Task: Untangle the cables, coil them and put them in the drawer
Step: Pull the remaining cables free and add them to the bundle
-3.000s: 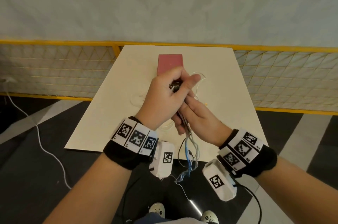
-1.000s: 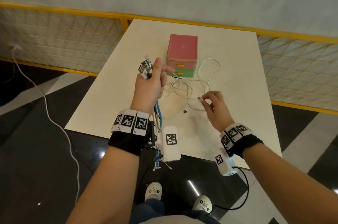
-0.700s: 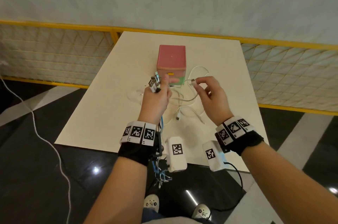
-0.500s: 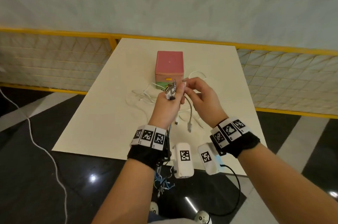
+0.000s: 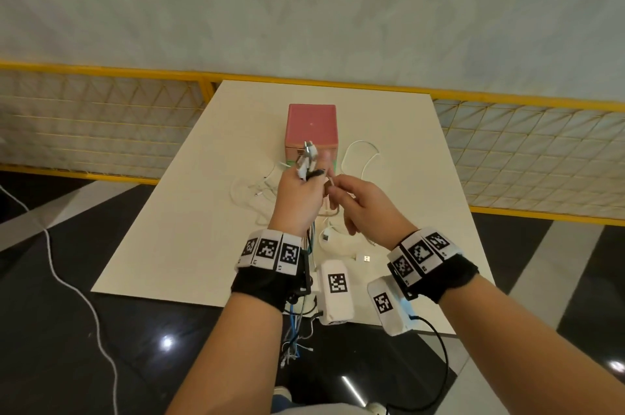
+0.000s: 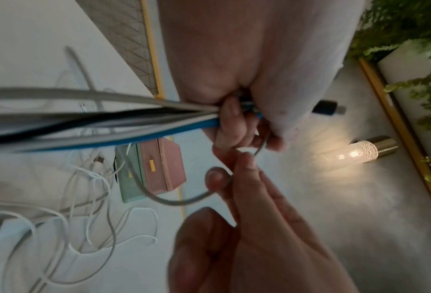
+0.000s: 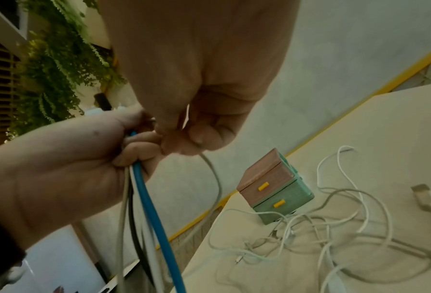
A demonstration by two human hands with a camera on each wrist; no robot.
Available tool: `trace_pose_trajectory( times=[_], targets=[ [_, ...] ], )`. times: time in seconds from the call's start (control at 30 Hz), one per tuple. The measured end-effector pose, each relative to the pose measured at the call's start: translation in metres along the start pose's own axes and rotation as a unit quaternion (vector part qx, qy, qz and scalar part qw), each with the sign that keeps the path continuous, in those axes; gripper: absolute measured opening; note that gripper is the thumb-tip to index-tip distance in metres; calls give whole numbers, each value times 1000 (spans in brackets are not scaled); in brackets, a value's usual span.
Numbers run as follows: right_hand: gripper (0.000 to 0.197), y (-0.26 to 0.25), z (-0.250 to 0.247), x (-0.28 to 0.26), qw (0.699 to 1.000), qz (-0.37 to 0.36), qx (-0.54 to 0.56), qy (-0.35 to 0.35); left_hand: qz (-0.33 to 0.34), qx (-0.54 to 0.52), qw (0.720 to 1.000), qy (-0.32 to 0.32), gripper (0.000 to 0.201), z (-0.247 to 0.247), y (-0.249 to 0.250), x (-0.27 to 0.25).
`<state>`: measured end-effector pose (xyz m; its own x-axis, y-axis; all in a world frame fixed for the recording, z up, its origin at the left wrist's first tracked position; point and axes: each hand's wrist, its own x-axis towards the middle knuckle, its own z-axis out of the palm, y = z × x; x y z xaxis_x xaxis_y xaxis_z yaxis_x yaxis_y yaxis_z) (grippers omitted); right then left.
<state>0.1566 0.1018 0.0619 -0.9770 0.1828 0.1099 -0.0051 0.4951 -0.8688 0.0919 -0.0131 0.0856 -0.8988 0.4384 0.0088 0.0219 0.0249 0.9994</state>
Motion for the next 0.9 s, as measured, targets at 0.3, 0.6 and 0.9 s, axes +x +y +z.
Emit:
trace_pose_trajectory(
  times=[0.3,0.6,0.9],
  targets=[
    [27,28,-6,4,992,40,61,-101,53,-186,981,31,43,-24,24,9],
    [36,66,-38,6,993,90,-60,-43,98,-133,982,93,44,-77,64,-1],
    [17,-27,-55,29,969,-140,-204,20,51,128,986,-94,36,-38,46,-11]
  ],
)
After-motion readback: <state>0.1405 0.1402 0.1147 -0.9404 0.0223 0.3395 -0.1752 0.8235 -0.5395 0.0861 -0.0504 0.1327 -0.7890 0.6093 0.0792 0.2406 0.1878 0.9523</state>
